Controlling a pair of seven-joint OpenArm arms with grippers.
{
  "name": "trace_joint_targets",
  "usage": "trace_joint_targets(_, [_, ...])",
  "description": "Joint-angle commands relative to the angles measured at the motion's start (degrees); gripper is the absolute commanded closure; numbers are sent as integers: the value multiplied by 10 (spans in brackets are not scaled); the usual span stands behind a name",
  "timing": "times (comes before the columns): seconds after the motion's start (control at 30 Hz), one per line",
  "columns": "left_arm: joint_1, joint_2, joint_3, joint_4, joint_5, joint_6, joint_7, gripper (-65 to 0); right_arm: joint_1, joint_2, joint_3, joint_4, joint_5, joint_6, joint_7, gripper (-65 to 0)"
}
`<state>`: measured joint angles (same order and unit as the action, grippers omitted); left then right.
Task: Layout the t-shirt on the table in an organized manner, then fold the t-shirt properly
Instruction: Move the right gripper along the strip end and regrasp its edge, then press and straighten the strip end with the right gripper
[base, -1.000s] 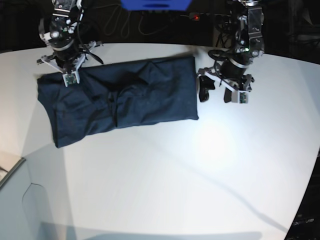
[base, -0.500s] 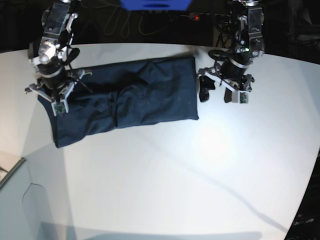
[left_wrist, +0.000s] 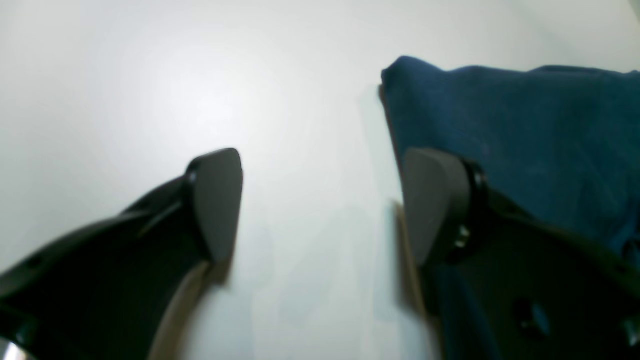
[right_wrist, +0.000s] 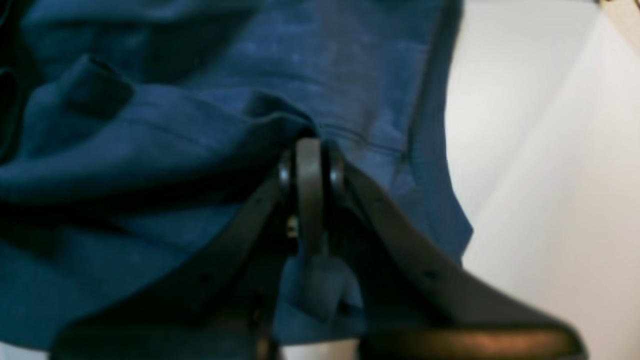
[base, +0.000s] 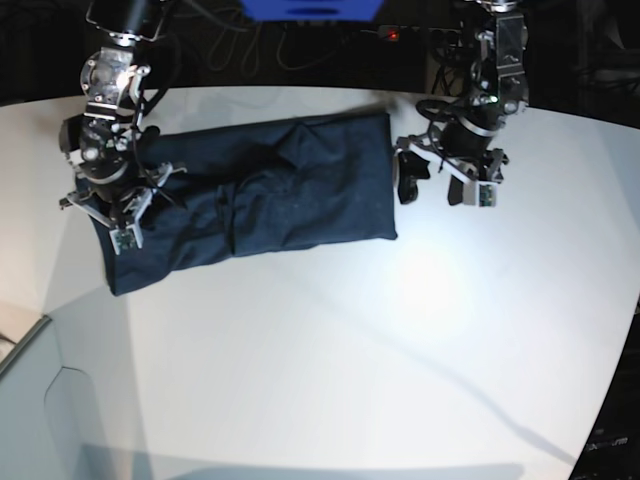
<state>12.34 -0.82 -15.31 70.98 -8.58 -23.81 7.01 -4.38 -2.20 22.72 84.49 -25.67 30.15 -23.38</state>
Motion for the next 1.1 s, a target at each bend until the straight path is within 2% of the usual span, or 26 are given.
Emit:
trace_joint_targets(0.0, [-3, -1, -1, 7, -4, -1, -5, -488, 11, 5, 1, 4, 2, -2, 8, -44])
trace_joint_targets(0.2, [-4, -1, -1, 7, -4, -1, -5, -488, 21, 6, 3, 1, 2, -4, 8, -319])
trace_joint_targets(0.33, [-11, -1, -1, 7, -4, -1, -5, -488, 27, 16, 4, 3, 1, -5, 8, -402])
trace_joint_targets(0.43, [-11, -1, -1, 7, -4, -1, -5, -489, 41, 26, 11, 1, 1, -5, 7, -417])
trace_joint_targets(0.6, [-11, -1, -1, 8, -4, -1, -5, -489, 68, 23, 56, 0, 2, -3, 7, -418])
trace_joint_targets(1.07, [-8, -1, -2, 21, -5, -1, -5, -490, 105, 57, 60, -121, 2, -5, 10, -416])
